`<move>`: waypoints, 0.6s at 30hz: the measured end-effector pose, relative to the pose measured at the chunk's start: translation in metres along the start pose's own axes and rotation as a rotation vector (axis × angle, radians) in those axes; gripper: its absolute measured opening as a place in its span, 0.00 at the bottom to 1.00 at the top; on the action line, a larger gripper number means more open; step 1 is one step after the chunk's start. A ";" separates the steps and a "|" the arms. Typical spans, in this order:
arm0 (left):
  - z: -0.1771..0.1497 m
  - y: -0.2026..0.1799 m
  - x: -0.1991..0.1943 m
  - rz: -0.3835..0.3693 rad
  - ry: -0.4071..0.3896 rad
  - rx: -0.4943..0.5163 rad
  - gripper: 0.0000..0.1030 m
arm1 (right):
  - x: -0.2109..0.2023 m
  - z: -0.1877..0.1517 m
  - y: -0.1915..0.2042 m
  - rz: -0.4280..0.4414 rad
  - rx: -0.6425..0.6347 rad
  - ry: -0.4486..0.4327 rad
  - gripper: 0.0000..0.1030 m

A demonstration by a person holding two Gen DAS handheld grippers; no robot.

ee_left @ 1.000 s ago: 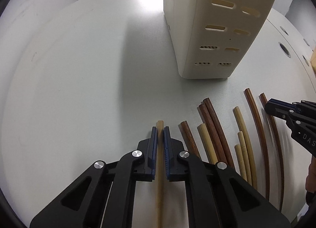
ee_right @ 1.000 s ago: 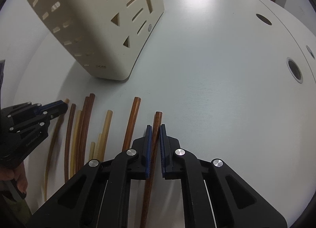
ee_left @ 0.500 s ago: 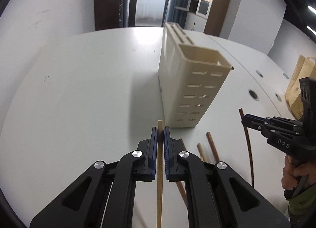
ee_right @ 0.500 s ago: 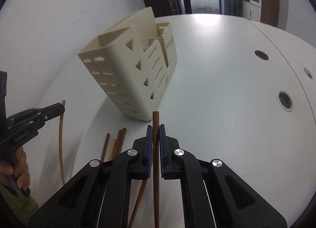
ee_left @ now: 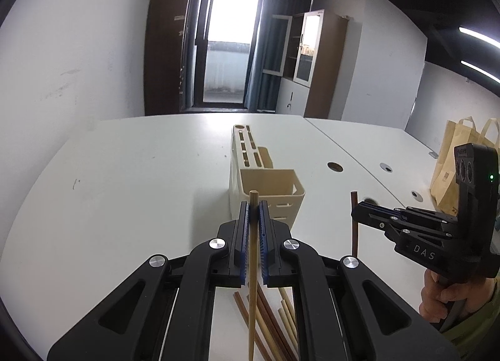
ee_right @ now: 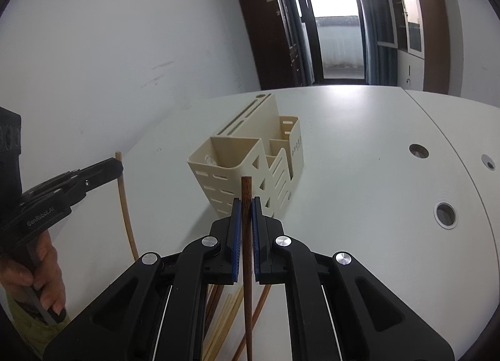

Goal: Organize utensils
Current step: 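Lift both held chopsticks upright and lower them into the cream holder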

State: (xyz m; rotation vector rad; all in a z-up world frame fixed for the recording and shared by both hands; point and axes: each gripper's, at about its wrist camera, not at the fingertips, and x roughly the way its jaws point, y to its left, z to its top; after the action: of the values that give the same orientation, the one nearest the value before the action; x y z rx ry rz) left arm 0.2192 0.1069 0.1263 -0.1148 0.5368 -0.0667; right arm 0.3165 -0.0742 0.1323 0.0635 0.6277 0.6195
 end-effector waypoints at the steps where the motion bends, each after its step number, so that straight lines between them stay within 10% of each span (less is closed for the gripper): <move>1: 0.003 0.000 -0.003 0.003 -0.016 0.001 0.05 | -0.002 0.002 0.001 -0.002 -0.010 -0.017 0.07; 18: 0.066 -0.033 -0.037 0.057 -0.386 0.093 0.05 | -0.050 0.067 0.013 0.061 -0.096 -0.421 0.07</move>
State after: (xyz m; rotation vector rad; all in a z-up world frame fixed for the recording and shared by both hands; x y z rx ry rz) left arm 0.2201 0.0840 0.2053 -0.0198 0.1507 -0.0131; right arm 0.3159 -0.0833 0.2170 0.1195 0.1894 0.6697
